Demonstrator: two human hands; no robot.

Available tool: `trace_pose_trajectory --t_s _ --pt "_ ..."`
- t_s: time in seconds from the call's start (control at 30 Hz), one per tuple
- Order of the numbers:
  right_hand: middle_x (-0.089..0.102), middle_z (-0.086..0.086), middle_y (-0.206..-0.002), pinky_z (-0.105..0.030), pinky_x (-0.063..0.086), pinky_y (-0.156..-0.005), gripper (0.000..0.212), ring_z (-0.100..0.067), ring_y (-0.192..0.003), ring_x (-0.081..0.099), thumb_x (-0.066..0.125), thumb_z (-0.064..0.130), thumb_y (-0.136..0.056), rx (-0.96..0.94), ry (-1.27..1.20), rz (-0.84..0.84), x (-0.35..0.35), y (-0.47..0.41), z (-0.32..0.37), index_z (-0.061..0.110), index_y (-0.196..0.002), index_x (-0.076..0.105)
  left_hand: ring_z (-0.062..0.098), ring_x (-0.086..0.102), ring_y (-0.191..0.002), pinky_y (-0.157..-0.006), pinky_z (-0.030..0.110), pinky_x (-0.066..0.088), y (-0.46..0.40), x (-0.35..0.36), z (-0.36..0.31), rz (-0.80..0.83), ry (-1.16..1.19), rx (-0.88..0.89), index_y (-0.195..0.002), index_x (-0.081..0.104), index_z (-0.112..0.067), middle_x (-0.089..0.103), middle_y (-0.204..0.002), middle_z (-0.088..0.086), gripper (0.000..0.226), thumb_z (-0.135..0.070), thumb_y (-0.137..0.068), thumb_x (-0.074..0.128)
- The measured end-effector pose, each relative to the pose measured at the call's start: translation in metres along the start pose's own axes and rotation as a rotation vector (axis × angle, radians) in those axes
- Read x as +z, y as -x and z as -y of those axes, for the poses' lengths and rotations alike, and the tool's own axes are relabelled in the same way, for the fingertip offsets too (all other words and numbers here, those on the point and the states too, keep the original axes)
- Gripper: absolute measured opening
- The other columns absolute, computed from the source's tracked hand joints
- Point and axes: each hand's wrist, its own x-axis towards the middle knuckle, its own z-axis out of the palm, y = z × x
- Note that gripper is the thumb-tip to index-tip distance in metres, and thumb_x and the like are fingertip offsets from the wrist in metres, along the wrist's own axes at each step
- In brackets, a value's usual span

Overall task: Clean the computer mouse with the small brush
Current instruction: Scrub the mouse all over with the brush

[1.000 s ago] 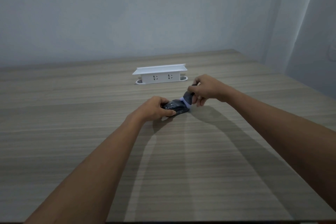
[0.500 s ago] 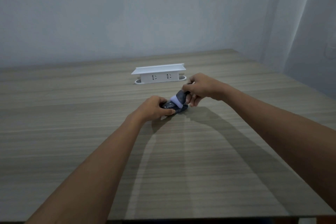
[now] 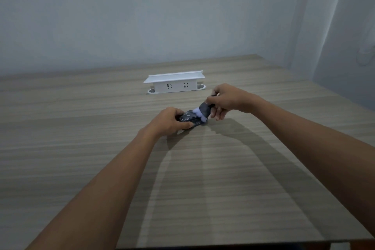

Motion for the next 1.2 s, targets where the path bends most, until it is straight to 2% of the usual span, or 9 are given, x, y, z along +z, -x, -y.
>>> trace_pose_trajectory --t_s 0.13,0.23,0.33,0.4,0.6,0.7,0.83,1.0,1.2 --pt "0.074 -0.019 -0.064 -0.026 0.055 -0.043 0.024 -0.024 -0.046 0.070 0.050 0.003 -0.092 0.027 0.131 -0.082 0.000 -0.001 -0.006 -0.009 -0.082 0.068 0.016 0.065 -0.077 -0.071 0.031 0.047 0.001 0.000 -0.001 0.001 0.020 -0.005 -0.111 0.076 -0.015 0.076 -0.091 0.005 0.033 -0.038 -0.087 0.075" --pt "0.074 -0.022 -0.070 -0.025 0.056 -0.044 0.028 -0.020 -0.044 0.069 0.050 0.004 -0.097 0.009 0.219 -0.099 0.001 -0.003 -0.002 -0.019 -0.094 0.065 0.018 0.065 -0.079 -0.072 0.031 0.048 0.002 -0.001 -0.002 0.011 0.018 -0.006 -0.110 0.076 -0.015 0.076 -0.090 0.003 0.032 -0.038 -0.087 0.075" --pt "0.071 -0.018 -0.069 -0.024 0.056 -0.044 0.026 -0.016 -0.043 0.068 0.054 0.010 -0.102 -0.063 0.135 -0.042 0.002 -0.004 0.012 -0.014 -0.098 0.063 0.025 0.068 -0.083 -0.074 0.037 0.051 0.002 -0.002 -0.003 0.025 -0.007 -0.007 -0.110 0.075 -0.014 0.075 -0.089 0.004 0.032 -0.038 -0.088 0.074" --pt "0.070 -0.016 -0.067 -0.024 0.055 -0.044 0.024 -0.014 -0.043 0.067 0.057 0.013 -0.102 -0.098 0.105 0.002 0.003 -0.006 0.019 -0.010 -0.098 0.062 0.029 0.071 -0.090 -0.083 0.044 0.055 0.002 -0.002 -0.002 0.035 -0.019 -0.009 -0.113 0.074 -0.014 0.077 -0.096 0.009 0.035 -0.038 -0.088 0.073" --pt "0.072 -0.015 -0.078 -0.019 0.050 -0.042 0.015 -0.009 -0.041 0.063 0.056 0.017 -0.102 -0.076 0.502 -0.046 -0.001 -0.014 0.017 0.003 -0.106 0.059 0.023 0.069 -0.096 -0.088 0.039 0.052 0.002 -0.007 -0.003 0.097 -0.056 0.027 -0.123 0.071 -0.018 0.076 -0.105 0.004 0.035 -0.036 -0.093 0.068" --pt "0.073 -0.018 -0.081 -0.020 0.051 -0.044 0.014 -0.007 -0.039 0.061 0.055 0.017 -0.103 -0.072 0.436 -0.054 -0.001 -0.015 0.013 0.004 -0.105 0.060 0.023 0.068 -0.096 -0.090 0.039 0.052 0.001 -0.010 -0.003 0.122 -0.083 0.040 -0.123 0.070 -0.018 0.075 -0.104 0.003 0.033 -0.034 -0.094 0.066" --pt "0.069 -0.007 -0.069 -0.019 0.051 -0.045 0.023 -0.008 -0.044 0.063 0.055 0.019 -0.103 -0.134 0.296 -0.044 0.002 -0.016 0.017 -0.002 -0.106 0.064 0.024 0.067 -0.096 -0.089 0.039 0.051 0.000 -0.012 -0.003 0.151 -0.102 0.071 -0.124 0.069 -0.021 0.073 -0.102 0.001 0.030 -0.031 -0.096 0.064" --pt "0.069 -0.011 -0.072 -0.020 0.051 -0.043 0.019 -0.016 -0.049 0.062 0.055 0.016 -0.103 -0.086 0.349 -0.065 0.000 -0.014 0.009 0.000 -0.107 0.062 0.023 0.065 -0.101 -0.090 0.037 0.050 0.001 -0.013 -0.004 0.165 -0.112 0.092 -0.130 0.066 -0.022 0.072 -0.111 0.001 0.033 -0.030 -0.097 0.063" --pt "0.070 -0.008 -0.068 -0.022 0.053 -0.045 0.022 -0.011 -0.043 0.065 0.055 0.017 -0.103 -0.110 0.282 -0.089 0.003 -0.015 0.014 -0.004 -0.104 0.063 0.025 0.065 -0.105 -0.095 0.040 0.050 -0.001 -0.013 -0.005 0.173 -0.138 0.102 -0.130 0.066 -0.022 0.072 -0.112 0.002 0.032 -0.027 -0.098 0.062"
